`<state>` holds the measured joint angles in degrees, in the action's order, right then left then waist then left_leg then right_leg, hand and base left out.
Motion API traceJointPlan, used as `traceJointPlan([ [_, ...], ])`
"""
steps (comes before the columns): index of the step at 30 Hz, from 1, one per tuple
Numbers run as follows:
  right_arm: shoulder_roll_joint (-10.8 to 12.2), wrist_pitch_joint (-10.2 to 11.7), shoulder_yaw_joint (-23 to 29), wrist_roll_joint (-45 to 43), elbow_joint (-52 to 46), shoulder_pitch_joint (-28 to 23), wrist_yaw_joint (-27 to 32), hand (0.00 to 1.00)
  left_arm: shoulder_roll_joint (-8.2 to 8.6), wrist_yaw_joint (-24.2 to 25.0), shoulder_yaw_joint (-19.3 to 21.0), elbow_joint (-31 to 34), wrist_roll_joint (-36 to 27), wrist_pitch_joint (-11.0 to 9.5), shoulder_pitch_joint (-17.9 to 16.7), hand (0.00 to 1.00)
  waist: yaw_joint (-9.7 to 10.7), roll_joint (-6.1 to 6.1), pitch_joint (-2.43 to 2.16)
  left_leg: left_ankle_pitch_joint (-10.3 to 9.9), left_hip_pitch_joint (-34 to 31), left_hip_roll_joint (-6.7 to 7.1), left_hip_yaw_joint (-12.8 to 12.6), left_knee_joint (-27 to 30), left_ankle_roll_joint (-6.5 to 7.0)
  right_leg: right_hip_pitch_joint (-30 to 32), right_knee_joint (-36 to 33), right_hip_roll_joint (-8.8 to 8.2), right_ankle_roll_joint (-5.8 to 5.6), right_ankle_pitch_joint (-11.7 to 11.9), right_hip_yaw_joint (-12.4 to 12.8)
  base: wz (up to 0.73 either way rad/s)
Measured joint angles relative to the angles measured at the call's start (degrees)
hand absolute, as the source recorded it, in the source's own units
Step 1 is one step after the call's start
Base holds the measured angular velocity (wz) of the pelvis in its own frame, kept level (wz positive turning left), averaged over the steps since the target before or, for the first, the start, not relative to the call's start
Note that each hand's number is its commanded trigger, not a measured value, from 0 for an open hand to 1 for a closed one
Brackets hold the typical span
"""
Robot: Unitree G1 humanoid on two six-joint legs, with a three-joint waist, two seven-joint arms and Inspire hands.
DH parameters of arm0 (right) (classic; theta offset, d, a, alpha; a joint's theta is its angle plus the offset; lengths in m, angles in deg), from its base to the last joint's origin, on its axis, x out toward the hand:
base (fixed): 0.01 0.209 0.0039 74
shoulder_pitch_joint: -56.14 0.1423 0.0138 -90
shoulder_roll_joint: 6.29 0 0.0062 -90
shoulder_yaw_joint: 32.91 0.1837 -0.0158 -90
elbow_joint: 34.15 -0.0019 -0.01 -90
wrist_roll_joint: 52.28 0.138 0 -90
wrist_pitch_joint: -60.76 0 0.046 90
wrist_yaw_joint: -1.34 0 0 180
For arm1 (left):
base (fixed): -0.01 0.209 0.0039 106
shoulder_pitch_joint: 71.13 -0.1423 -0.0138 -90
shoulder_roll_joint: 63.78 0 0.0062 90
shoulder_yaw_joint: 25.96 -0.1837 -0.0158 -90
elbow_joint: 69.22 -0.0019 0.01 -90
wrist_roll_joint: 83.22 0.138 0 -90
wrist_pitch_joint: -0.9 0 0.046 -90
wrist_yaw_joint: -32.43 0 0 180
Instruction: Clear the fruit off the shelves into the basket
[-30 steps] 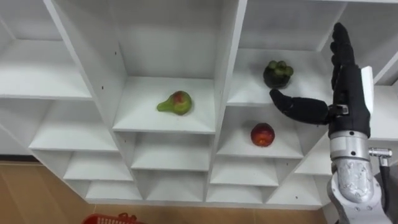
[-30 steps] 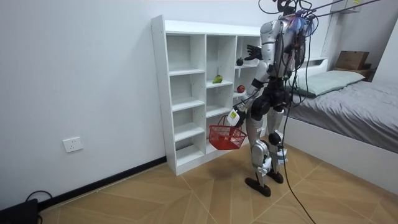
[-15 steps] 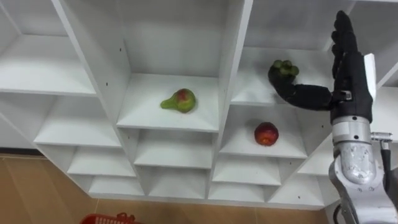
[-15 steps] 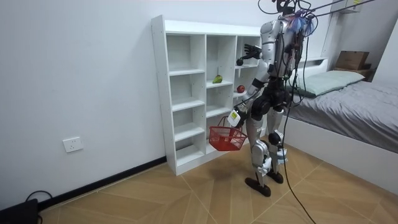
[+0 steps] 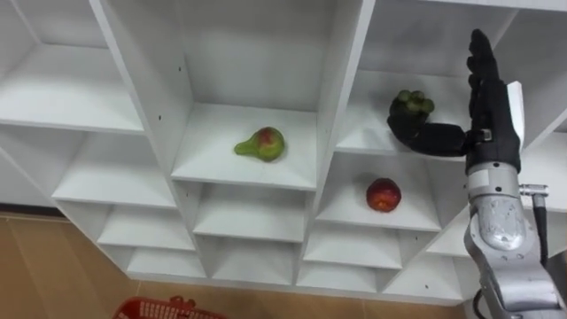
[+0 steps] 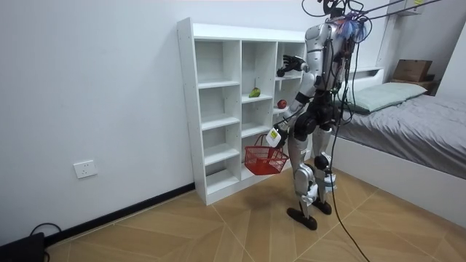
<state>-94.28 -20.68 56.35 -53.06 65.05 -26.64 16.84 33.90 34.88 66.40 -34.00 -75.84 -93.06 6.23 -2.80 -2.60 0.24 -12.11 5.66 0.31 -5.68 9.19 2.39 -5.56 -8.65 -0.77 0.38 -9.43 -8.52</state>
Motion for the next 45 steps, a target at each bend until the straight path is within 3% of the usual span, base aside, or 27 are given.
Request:
traceJointPlan([
  [8,-0.1,-1.2,2.1,0.7,1.8,1.1,-3.4,0.00,0.08,2.2,1.5,0.9,0.1,2.3,0.1,1.00,-0.7,0.18,0.10,0.0,-0.1,0.09,1.1,0.1,0.01,-0.3,0.0,-0.07,0.00,0.0,-1.1,0.07],
  [22,-0.2,-3.6,2.0,0.7,6.0,1.1,-4.7,0.00,0.06,2.0,2.0,0.9,0.1,2.7,-0.1,1.00,-0.8,0.06,-0.05,0.0,-0.1,0.18,1.2,0.2,0.04,-0.3,0.0,-0.13,-0.01,0.0,-1.1,0.00],
  [32,-0.2,-3.6,1.9,0.7,12.2,2.3,-4.5,0.00,-1.01,1.4,1.9,0.7,-0.1,2.8,-1.8,1.00,-0.7,-0.62,-0.06,0.0,0.6,0.15,1.2,0.4,0.06,-1.3,0.0,-0.17,-0.01,0.0,-1.2,0.00],
  [45,-0.9,-3.3,2.0,0.5,12.4,2.3,-6.2,0.00,-1.39,1.0,2.0,0.8,2.3,4.0,-2.6,1.00,-0.4,-0.28,0.02,0.0,0.7,0.24,1.9,0.5,0.06,-1.8,0.0,-0.23,-0.01,0.0,-1.9,0.02],
])
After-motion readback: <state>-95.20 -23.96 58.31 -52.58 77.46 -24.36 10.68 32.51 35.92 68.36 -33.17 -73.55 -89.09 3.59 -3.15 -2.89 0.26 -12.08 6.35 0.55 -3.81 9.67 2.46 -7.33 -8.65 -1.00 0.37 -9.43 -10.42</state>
